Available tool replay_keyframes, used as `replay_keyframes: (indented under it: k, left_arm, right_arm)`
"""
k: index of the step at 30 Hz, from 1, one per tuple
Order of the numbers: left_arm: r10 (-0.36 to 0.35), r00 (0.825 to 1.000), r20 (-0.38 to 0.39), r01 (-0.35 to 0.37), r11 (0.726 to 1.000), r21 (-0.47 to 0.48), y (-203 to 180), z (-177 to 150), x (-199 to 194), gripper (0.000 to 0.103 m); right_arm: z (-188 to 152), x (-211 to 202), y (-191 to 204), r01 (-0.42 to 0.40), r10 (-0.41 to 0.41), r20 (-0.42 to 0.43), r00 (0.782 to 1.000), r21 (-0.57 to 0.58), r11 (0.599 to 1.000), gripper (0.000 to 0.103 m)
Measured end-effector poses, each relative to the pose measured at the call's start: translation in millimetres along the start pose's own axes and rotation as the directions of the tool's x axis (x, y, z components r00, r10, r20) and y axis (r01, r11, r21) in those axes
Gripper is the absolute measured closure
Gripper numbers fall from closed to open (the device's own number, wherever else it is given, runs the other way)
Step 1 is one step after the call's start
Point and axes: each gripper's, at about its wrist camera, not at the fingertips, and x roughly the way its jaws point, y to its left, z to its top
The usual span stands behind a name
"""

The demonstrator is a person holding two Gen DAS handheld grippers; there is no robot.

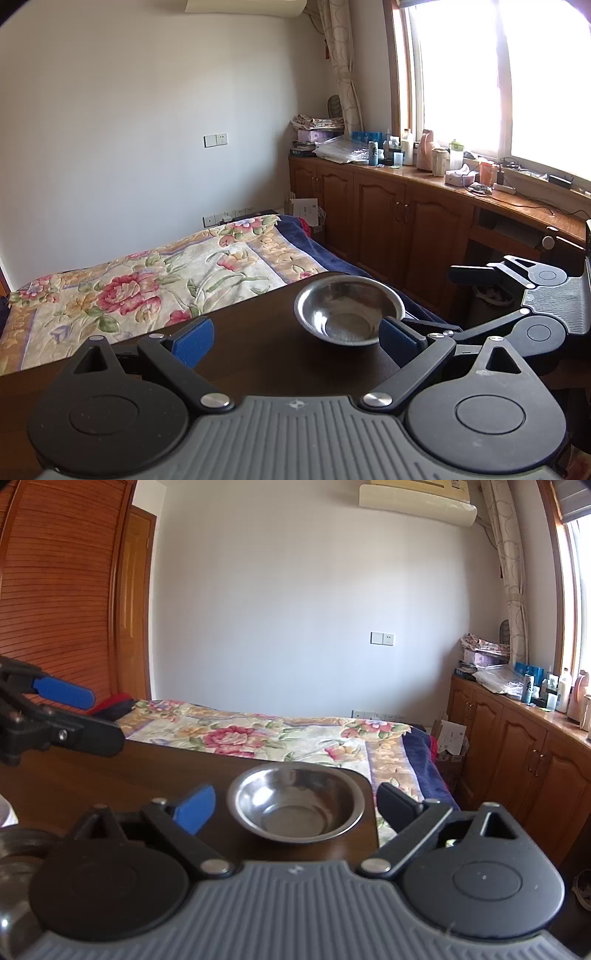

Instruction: Organize plates and bowls

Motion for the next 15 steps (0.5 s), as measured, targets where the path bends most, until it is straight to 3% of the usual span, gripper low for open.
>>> replay_keyframes:
  k: [2, 8, 15]
  left_arm:
    - [-0.002, 1.000, -0.003, 0.002, 1.000, 0.005, 0.0, 3.0, 5.6, 0.005]
    - [-0.009, 1.000, -0.022, 0.009, 1.000, 0.015, -0.6, 8.8, 26.9, 0.005]
    - [-0.024, 0.997, -0.068, 0.026, 0.999, 0.019, 2.3, 11.3, 57.3, 0.009]
  right_arm:
    - [0.3, 3.4, -2.4, 0.012, -0.012, -0.004, 1.000, -0.006, 1.000, 0.000]
    - [1.0, 19.2, -13.6, 0.047, -0.047, -0.028, 0.998, -0.001, 0.999, 0.000]
    - [-1.7, 31.0, -24.2, 0.019, -0.018, -0.056, 0.998, 0.021, 1.000, 0.000]
